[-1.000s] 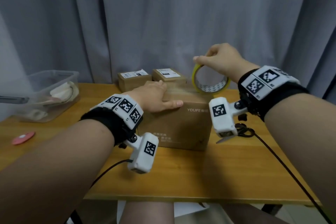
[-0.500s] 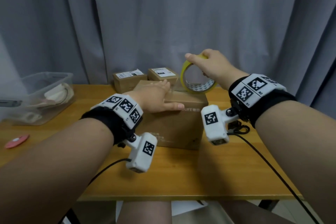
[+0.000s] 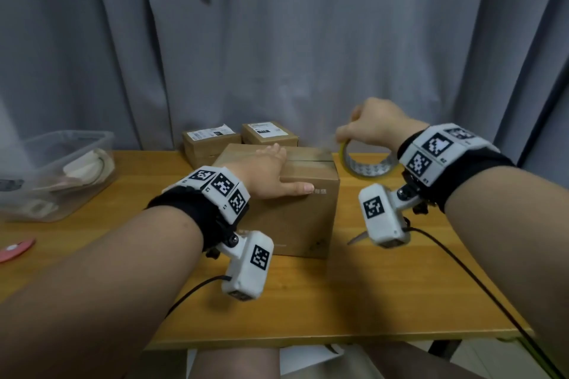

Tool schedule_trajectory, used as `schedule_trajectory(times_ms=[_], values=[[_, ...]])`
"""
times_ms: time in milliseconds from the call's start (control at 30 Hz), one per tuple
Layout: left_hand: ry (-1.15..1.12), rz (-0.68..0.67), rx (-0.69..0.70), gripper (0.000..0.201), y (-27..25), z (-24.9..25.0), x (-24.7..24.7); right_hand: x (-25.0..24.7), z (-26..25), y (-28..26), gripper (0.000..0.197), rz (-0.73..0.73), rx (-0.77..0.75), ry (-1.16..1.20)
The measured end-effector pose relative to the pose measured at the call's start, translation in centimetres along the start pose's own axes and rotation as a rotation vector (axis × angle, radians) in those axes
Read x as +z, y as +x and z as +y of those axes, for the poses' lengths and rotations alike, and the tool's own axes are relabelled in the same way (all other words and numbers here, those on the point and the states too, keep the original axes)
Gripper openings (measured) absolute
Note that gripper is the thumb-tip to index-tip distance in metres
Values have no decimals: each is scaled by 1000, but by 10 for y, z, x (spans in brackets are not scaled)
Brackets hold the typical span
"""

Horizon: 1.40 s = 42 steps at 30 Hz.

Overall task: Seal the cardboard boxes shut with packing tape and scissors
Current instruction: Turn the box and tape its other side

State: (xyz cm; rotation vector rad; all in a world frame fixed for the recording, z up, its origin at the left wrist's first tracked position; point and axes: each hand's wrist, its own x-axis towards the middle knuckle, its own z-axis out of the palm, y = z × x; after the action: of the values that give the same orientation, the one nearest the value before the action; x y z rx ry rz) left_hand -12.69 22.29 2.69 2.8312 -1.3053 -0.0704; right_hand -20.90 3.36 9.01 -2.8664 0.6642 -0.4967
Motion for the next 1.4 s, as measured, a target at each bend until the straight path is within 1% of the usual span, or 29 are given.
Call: schedule_trajectory(times_ms=[100, 133, 267, 300, 433, 500, 567, 600, 667, 733, 800, 867, 933, 1000, 1033, 1067, 1100, 1167, 1233, 1300, 1400], values=[[3, -21, -5, 104, -1, -1, 0, 13, 12, -1, 29, -53, 46, 72], [5, -27, -3, 103, -1, -1, 0, 16, 15, -2, 30, -65, 56, 95], [-4, -41, -1, 96, -1, 0, 0, 24, 23, -6, 57, -103, 72, 123], [-6, -44, -2, 96, -1, 0, -1, 27, 24, -6, 60, -123, 79, 128], [8, -63, -16, 94, -2, 2, -5, 37, 26, -9, 65, -173, 111, 127], [69, -97, -44, 92, 3, 13, -8, 40, 25, -10, 66, -189, 126, 107], [106, -133, -63, 93, 11, 28, -9, 42, 21, -11, 65, -216, 151, 93], [105, -128, -41, 95, 13, 36, -8, 43, 19, -12, 64, -228, 166, 97], [64, -68, 65, 93, 16, 47, -3, 41, 14, -14, 64, -233, 204, 109], [-13, -20, 119, 86, 13, 39, -3, 38, 13, -15, 61, -242, 233, 117], [-51, 1, 75, 84, 5, 13, -5, 37, 13, -16, 59, -256, 245, 135], [-46, 17, 7, 92, -8, -20, -8, 38, 13, -18, 61, -246, 242, 148], [-42, -6, -77, 99, -20, -43, -10, 41, 10, -20, 59, -235, 235, 161], [49, -28, -155, 112, -21, -49, -12, 44, 4, -22, 57, -222, 205, 159], [98, -35, -177, 118, -18, -44, -14, 44, 0, -22, 55, -215, 184, 151], [115, -36, -171, 122, -14, -35, -16, 44, -6, -21, 53, -214, 165, 139], [97, -34, -130, 122, -10, -23, -15, 44, -13, -20, 52, -222, 148, 126], [17, -37, 1, 114, -6, 2, -8, 46, -27, -19, 51, -252, 116, 97], [-22, -9, 67, 102, -6, 14, -2, 50, -35, -18, 53, -276, 97, 81], [-44, 27, 62, 97, -7, 10, 2, 56, -31, -20, 54, -292, 90, 169], [-30, 45, 43, 94, -8, 1, 2, 67, -13, -31, 50, -281, 127, 542]])
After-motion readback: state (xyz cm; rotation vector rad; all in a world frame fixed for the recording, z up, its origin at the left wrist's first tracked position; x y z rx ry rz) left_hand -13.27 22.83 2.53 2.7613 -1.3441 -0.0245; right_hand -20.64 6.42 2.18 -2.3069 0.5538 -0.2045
